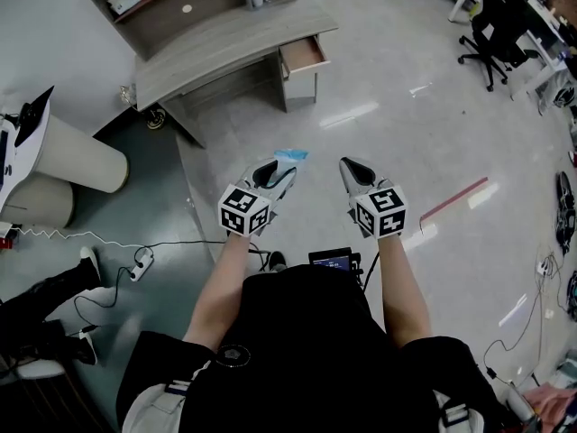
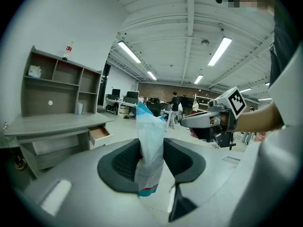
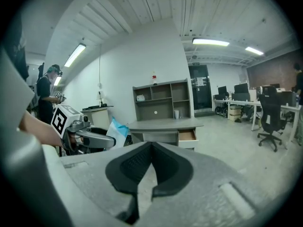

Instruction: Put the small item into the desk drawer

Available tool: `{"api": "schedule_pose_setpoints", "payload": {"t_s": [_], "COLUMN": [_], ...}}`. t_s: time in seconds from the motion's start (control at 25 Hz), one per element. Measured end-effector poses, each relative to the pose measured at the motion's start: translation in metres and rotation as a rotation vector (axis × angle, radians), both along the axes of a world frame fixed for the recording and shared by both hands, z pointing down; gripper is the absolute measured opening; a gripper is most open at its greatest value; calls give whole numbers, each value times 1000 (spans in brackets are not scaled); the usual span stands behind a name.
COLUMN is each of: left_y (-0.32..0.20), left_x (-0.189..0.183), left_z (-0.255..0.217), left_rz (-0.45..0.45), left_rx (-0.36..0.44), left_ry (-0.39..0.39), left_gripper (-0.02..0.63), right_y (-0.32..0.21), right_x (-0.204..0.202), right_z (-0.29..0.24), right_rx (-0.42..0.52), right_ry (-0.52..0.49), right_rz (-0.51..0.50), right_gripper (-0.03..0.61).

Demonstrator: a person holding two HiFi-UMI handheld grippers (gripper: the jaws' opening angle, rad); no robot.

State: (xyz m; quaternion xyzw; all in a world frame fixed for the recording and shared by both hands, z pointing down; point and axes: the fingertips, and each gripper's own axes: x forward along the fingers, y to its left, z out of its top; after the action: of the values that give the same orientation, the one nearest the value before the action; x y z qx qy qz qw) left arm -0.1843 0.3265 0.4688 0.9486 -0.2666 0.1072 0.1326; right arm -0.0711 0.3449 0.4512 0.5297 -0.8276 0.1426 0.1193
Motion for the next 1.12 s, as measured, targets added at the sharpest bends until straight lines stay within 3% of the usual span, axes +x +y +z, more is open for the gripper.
{"api": "schedule_pose_setpoints", "payload": {"t_s": [0.64,1.12], "left_y": [19,10], "left_x": [39,41], "left_z": [6,23], "left_rz": [-45,-45], "left_rx": [3,-32], "left_ry": [-25,-10], "left_gripper": [160,160], "right_y": [15,7], "right_x": [54,57], "right_z": [12,27], "right_rx": [-10,-38], "right_ry": [-41,-48], "right_rz": [-21,-17], "right_gripper": [0,-2]}}
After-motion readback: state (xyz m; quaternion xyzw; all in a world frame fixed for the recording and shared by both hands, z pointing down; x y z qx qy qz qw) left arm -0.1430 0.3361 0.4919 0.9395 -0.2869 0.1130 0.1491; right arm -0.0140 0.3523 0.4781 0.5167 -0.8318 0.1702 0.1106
